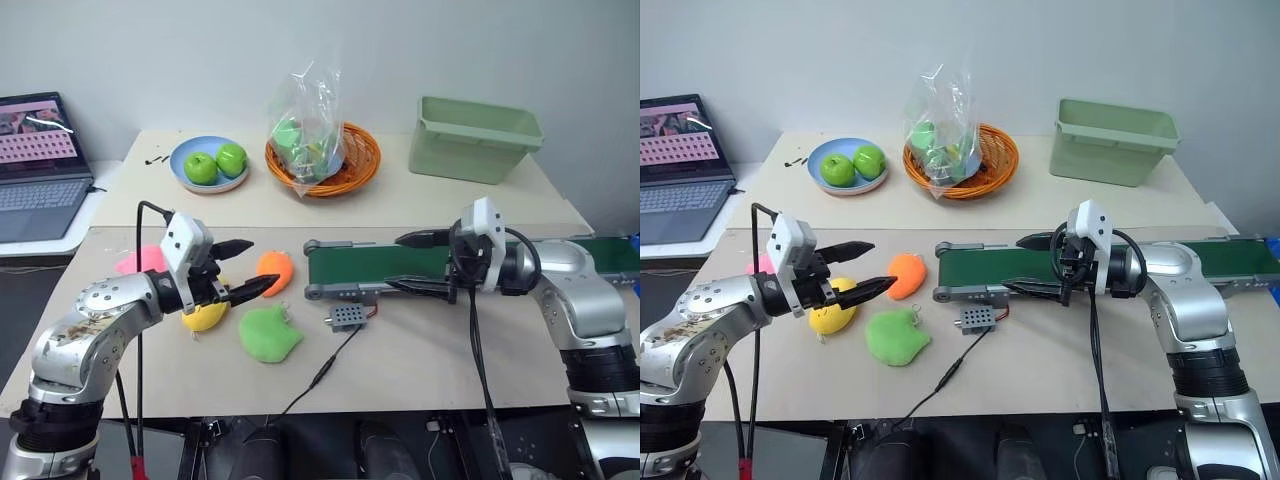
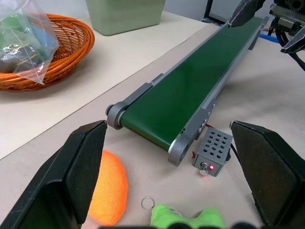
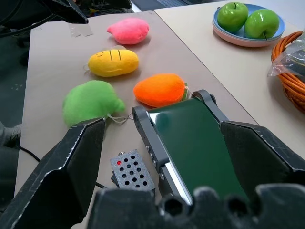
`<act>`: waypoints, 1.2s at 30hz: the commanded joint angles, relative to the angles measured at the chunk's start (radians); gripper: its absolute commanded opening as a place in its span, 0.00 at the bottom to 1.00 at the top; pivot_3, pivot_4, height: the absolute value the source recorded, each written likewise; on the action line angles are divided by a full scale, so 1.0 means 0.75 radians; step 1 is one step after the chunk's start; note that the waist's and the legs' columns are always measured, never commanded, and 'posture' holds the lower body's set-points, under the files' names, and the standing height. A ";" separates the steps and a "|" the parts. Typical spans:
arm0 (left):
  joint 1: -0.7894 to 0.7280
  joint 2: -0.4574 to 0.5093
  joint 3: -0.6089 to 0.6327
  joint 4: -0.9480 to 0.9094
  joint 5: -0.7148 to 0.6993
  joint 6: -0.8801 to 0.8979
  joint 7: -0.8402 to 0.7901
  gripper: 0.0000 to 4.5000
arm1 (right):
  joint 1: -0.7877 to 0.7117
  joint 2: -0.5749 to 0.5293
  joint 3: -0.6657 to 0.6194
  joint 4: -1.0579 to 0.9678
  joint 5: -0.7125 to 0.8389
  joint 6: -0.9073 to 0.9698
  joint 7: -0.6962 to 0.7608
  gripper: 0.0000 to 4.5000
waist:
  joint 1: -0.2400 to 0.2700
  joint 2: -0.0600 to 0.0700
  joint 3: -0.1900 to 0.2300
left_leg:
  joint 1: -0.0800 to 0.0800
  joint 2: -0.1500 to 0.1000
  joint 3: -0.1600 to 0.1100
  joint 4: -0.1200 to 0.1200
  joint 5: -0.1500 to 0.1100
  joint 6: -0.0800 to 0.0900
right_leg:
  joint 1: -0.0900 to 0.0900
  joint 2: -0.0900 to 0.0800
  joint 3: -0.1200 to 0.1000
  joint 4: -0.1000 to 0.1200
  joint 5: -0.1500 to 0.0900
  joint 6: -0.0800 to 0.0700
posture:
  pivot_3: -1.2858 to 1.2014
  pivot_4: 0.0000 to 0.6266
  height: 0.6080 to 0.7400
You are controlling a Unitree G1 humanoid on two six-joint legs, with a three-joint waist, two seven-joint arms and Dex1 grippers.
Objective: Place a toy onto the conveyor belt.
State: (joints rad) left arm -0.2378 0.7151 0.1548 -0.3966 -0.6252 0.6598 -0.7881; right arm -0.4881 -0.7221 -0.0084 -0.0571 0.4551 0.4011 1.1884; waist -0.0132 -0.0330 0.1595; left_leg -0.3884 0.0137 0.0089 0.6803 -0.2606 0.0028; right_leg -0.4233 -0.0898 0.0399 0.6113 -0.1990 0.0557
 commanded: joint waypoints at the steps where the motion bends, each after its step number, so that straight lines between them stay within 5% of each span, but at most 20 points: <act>1: 0.021 0.008 0.004 -0.008 0.028 -0.038 -0.002 0.98 | -0.018 -0.006 -0.015 -0.018 0.004 -0.037 0.007 1.00 | 0.000 0.000 0.000 | 0.000 0.000 0.000 0.000 0.000 0.000 | 0.000 0.000 0.000 0.000 0.000 0.000 | 0.52 0.24 1.00; 13: 0.121 -0.022 0.128 0.291 0.259 -0.142 0.239 0.98 | -0.096 0.024 0.040 0.089 -0.044 -0.095 0.057 1.00 | -0.004 0.000 0.000 | 0.001 0.000 0.001 0.000 0.000 0.000 | 0.000 0.000 0.000 0.000 0.000 0.000 | 0.52 0.24 1.00; 27: -0.009 -0.396 0.915 0.625 -0.349 0.238 0.814 0.98 | -0.161 0.041 0.081 0.177 -0.092 -0.132 0.107 1.00 | 0.000 -0.001 0.000 | 0.001 0.000 -0.006 0.000 0.000 0.000 | 0.000 -0.002 -0.002 0.002 0.000 0.000 | 0.52 0.24 1.00; 36: 0.010 -0.457 1.064 0.775 -0.571 0.320 0.978 0.98 | -0.178 0.039 0.083 0.203 -0.117 -0.146 0.119 1.00 | 0.000 -0.001 0.000 | 0.001 -0.001 -0.006 0.000 0.000 -0.001 | 0.000 -0.002 -0.002 0.002 0.000 0.000 | 0.52 0.24 1.00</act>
State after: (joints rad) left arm -0.2286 0.3695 0.9270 0.1842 -1.0030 0.8957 -0.0673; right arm -0.5967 -0.6855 0.0674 0.1075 0.3672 0.3207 1.2737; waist -0.0135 -0.0335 0.1597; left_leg -0.3875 0.0131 0.0047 0.6805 -0.2603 0.0020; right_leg -0.4231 -0.0911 0.0386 0.6127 -0.1987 0.0554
